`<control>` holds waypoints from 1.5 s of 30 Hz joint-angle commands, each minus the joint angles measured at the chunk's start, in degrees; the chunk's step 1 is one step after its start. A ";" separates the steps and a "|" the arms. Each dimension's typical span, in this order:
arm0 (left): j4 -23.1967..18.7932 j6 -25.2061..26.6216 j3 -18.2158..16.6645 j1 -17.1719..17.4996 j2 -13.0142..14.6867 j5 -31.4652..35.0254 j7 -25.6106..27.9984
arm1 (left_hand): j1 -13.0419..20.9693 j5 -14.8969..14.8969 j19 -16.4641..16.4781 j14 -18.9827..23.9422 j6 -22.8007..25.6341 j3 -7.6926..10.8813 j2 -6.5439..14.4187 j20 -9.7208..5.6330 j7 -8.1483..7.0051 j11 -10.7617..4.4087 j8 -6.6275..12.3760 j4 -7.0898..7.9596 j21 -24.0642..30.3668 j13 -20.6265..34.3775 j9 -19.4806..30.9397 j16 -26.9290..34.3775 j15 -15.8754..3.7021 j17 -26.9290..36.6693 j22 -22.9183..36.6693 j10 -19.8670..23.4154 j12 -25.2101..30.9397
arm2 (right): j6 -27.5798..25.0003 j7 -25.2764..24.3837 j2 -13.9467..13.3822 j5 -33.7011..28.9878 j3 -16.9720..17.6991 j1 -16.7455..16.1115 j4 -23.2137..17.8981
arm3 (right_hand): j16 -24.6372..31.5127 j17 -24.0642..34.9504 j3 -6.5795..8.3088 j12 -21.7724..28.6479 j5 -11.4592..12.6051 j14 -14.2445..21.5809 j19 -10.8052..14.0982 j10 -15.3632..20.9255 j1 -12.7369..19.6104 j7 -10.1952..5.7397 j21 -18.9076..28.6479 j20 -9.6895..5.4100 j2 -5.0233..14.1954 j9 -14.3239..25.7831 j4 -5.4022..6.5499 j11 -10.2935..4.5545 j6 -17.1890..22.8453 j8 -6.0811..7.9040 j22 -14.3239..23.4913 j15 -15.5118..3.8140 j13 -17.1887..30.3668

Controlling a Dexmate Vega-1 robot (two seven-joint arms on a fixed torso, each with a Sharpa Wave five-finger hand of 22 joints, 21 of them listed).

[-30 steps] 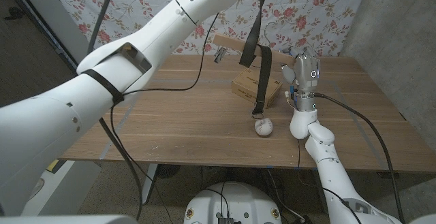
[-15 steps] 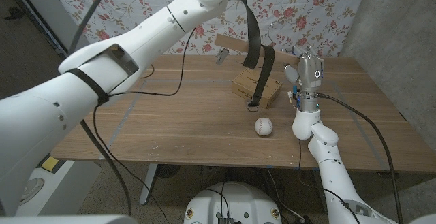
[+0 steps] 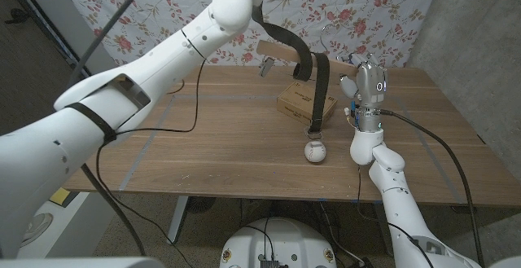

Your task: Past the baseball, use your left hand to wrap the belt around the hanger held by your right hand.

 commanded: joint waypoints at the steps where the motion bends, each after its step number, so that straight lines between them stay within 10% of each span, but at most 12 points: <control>1: 0.27 -3.40 -3.87 9.66 2.64 -2.48 4.92 | 0.40 0.09 -0.25 -0.19 1.03 1.67 0.00 -6.46 0.69 -3.47 -0.17 -1.04 -0.27 -0.18 0.16 -0.27 -0.15 -0.06 0.09 2.78 -0.48 | -0.07 0.00 -0.25 1.34 -0.95 0.85 0.88 | 0.10 0.12 -0.26 0.18 0.27 -0.10 -0.21 -0.70 -2.75 0.10 -0.02 -7.87 3.09 0.15 0.04 -0.44 -0.39 0.62 0.02 -4.20 0.18; 19: -4.36 -10.44 -4.71 26.36 5.80 -16.03 41.00 | 0.32 -0.17 0.10 0.04 1.13 2.07 -0.08 -6.25 0.43 -3.40 -0.80 -0.67 -0.96 -0.59 -0.01 -1.45 -0.12 -0.36 0.18 2.85 -1.08 | -9.30 0.00 -7.13 14.36 -11.99 3.71 3.36 | 0.15 0.13 -0.40 0.26 0.40 0.12 0.25 -0.45 -2.61 0.05 0.12 -7.72 3.14 0.08 0.03 -0.51 -0.06 1.05 0.05 -4.21 0.20; 33: -11.56 -9.64 -7.13 39.42 11.10 -15.19 52.78 | 0.19 -0.34 0.23 0.38 1.33 2.17 -0.25 -6.30 0.23 -3.67 -0.98 -0.41 -1.34 -0.60 0.12 -2.14 -0.17 -0.52 0.25 2.97 -1.34 | -25.12 0.15 -17.04 34.74 -29.88 9.51 4.38 | 0.17 0.13 -0.46 0.30 0.49 0.32 0.43 -0.20 -2.44 0.08 0.12 -7.48 3.23 -0.12 -0.01 -0.48 -0.05 1.25 0.00 -4.19 0.21; 45: -13.05 -8.29 -10.36 46.91 12.41 -14.96 61.61 | 0.22 -0.49 0.35 0.70 1.34 2.27 -0.28 -6.30 0.15 -3.67 -1.21 -0.27 -1.55 -0.61 0.19 -2.64 -0.21 -0.61 0.32 3.13 -1.59 | -31.36 0.00 -17.67 40.01 -36.02 13.28 6.20 | 0.20 0.14 -0.45 0.33 0.52 0.54 1.01 0.04 -2.28 0.01 0.32 -7.33 3.36 -0.05 -0.04 -0.49 0.00 1.54 0.04 -4.19 0.22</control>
